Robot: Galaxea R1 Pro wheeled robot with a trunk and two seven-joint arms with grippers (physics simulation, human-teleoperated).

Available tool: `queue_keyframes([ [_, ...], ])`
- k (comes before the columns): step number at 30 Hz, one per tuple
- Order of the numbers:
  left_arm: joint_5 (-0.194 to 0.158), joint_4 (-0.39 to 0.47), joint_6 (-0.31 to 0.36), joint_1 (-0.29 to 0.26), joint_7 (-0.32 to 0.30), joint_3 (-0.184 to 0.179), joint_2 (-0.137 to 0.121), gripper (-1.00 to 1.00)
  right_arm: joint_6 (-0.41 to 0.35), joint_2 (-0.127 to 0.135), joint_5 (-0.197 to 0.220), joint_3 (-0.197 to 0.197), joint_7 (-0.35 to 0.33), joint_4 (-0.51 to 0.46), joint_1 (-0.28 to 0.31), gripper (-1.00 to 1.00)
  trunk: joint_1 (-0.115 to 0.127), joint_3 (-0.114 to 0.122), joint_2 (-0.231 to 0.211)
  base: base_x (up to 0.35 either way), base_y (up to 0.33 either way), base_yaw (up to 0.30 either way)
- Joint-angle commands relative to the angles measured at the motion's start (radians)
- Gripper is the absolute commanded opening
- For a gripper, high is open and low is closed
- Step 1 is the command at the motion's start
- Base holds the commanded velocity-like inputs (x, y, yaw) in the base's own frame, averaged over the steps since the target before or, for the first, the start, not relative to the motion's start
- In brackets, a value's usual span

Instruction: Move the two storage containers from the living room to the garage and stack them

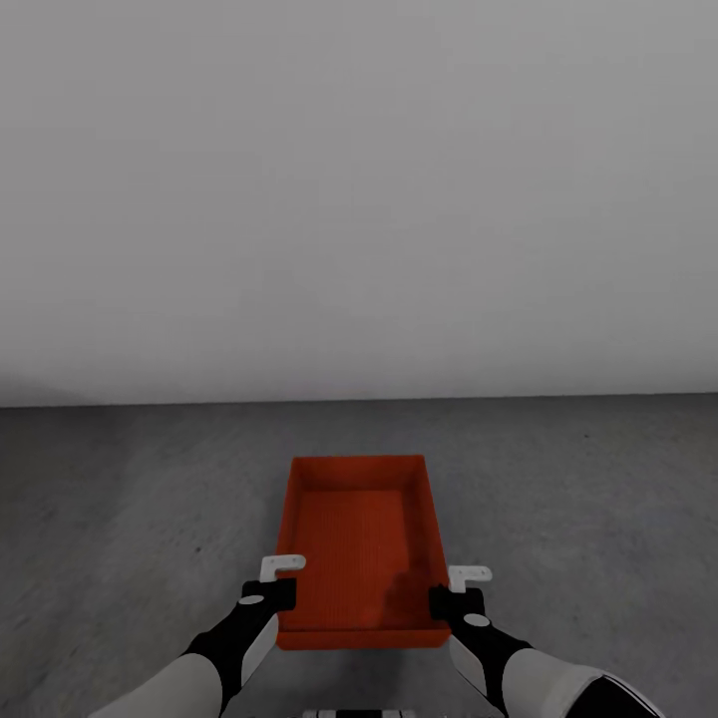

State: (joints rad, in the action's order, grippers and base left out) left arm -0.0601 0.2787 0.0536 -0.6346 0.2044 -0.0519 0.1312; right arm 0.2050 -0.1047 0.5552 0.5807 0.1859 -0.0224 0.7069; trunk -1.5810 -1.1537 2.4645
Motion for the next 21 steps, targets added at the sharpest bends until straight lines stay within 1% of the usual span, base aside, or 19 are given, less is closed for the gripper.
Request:
queue_keyframes([
  [1, -0.049, 0.001, 0.006, 0.000, 0.007, 0.067, -0.001, -1.00, 0.025, 0.000, 0.010, -0.030, -0.003, -0.001, 0.001, -1.00, -0.004, -0.004, 0.008, 0.000, 0.000, 0.000],
  [5, -0.049, 0.001, 0.006, 0.000, 0.007, 0.067, -0.001, -1.00, 0.025, 0.000, 0.010, -0.030, -0.003, -0.001, 0.001, -1.00, -0.019, -0.016, 0.036, 0.000, 0.000, 0.000],
  [21, -0.049, 0.000, 0.006, 0.000, 0.007, 0.067, -0.001, -1.00, 0.025, 0.000, 0.010, -0.030, -0.003, -0.001, 0.000, -1.00, -0.026, -0.078, 0.039, 0.000, 0.000, 0.000],
])
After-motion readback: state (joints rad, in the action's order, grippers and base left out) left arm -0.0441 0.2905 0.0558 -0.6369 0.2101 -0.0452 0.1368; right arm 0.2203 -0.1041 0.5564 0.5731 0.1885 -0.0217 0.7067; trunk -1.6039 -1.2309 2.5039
